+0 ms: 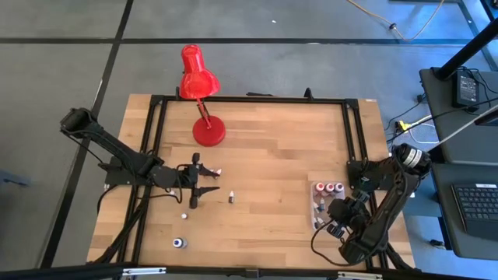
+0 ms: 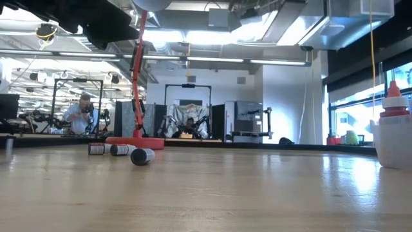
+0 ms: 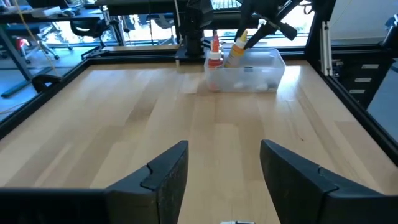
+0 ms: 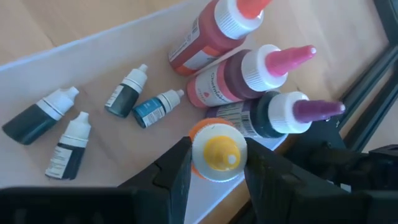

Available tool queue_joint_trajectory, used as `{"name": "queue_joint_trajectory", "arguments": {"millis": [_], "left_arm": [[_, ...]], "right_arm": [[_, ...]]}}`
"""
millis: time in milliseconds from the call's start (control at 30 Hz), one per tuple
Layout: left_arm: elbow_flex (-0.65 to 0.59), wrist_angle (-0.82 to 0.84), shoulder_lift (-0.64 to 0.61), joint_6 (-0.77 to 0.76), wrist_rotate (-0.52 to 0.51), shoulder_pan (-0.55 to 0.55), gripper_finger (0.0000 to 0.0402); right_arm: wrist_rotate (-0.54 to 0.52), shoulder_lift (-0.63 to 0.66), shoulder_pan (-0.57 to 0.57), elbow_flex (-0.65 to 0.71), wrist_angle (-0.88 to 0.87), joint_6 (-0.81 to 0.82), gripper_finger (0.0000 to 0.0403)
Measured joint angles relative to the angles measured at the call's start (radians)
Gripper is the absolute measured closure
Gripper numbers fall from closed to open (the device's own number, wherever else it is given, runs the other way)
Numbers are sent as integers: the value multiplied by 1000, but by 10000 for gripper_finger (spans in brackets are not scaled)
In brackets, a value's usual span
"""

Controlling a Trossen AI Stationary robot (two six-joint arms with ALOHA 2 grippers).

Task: Pick & Place food coloring
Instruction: Put the big yellow bottle into the transparent container

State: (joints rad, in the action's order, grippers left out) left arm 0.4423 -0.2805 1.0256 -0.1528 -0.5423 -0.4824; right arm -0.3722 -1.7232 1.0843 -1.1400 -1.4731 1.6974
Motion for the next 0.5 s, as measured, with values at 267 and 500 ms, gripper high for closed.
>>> {"name": "queue_joint_trajectory", "arguments": {"millis": [267,500], "left_arm": [[0,0,0,0,0,0,209],[0,0,0,0,0,0,207]], "right_arm": [[8,-3,0,0,-8,-1,264],[11,-3,0,0,-21,-1,264]]}}
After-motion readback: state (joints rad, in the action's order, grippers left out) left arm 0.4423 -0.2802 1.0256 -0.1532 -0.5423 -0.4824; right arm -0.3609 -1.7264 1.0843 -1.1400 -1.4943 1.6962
